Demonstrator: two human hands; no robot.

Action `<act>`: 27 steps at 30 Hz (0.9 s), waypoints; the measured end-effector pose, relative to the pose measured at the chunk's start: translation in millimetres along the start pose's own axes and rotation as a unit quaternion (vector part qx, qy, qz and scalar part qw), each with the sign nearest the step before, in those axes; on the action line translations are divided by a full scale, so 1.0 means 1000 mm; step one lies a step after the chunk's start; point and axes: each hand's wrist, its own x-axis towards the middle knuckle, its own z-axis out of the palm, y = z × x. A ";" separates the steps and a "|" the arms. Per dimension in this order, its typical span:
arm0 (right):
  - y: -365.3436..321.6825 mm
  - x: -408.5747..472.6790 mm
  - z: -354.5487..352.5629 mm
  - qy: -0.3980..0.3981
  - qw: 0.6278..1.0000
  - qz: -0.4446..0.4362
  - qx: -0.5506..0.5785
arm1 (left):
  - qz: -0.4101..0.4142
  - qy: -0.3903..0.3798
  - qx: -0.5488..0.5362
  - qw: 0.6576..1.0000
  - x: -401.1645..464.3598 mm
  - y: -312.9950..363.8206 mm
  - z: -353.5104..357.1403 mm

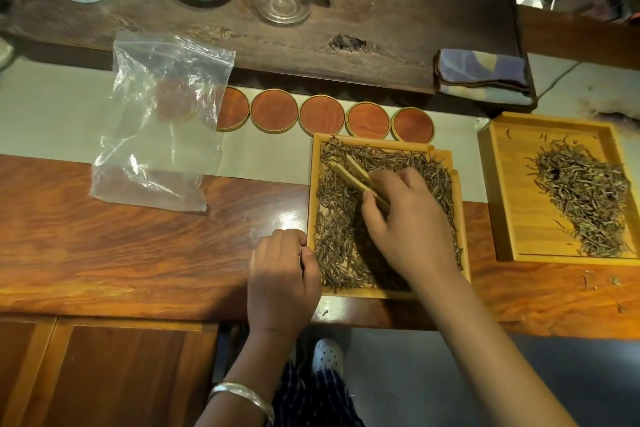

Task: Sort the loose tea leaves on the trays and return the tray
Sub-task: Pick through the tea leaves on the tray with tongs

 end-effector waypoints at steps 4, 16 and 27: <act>-0.001 -0.017 0.006 -0.043 0.999 0.010 -0.012 | -0.005 0.002 -0.001 1.000 0.000 0.000 0.001; -0.004 -0.015 0.001 -0.039 0.999 -0.010 -0.022 | -0.009 0.006 -0.004 1.000 -0.001 0.000 0.002; -0.008 -0.035 0.006 -0.072 0.997 -0.015 -0.013 | -0.014 -0.005 -0.007 1.000 -0.001 0.001 0.001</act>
